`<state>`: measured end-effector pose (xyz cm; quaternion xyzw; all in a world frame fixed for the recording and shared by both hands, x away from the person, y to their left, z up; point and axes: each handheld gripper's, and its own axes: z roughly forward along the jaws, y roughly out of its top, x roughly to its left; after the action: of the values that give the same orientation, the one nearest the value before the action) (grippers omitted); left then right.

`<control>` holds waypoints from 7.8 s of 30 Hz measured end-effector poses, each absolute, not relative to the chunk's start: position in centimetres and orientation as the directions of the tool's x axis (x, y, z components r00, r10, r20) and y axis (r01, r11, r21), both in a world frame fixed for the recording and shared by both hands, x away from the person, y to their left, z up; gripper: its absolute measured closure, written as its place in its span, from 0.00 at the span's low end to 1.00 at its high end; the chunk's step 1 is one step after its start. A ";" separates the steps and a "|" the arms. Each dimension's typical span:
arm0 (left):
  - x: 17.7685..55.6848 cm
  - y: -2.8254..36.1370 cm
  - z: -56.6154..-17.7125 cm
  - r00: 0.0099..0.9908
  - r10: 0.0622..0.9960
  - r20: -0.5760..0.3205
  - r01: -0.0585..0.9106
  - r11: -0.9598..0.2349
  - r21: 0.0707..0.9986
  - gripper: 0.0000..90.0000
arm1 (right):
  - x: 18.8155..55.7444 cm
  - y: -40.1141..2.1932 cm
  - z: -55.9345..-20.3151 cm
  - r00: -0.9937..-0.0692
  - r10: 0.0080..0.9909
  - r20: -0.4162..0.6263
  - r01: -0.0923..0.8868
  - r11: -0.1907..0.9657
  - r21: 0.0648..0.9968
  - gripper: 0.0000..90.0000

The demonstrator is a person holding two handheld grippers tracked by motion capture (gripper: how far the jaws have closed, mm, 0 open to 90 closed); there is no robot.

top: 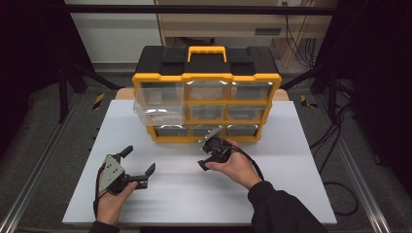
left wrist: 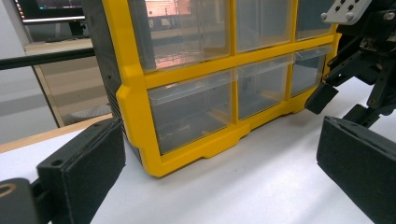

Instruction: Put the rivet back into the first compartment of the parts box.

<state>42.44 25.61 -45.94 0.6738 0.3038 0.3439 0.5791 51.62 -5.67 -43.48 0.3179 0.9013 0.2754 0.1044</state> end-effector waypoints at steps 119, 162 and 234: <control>42.7 25.5 -46.1 0.586 0.802 0.115 0.023 -0.158 0.987 0.01 | 49.5 -8.9 -39.9 -0.777 0.627 0.063 0.512 0.570 0.643 0.92; 42.6 25.7 -46.1 0.587 0.805 0.086 0.036 -0.132 0.991 0.01 | 48.6 -9.3 -30.8 -0.805 0.594 0.002 0.374 0.503 0.779 0.92; 42.6 25.7 -46.1 0.590 0.803 0.082 0.047 -0.135 0.990 0.01 | 48.5 -8.1 -23.7 -0.819 0.573 -0.031 0.280 0.446 0.850 0.92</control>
<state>42.63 25.68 -46.13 0.6786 0.3131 0.3272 0.5782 48.45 -8.08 -23.68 0.2551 0.8351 0.4606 0.1592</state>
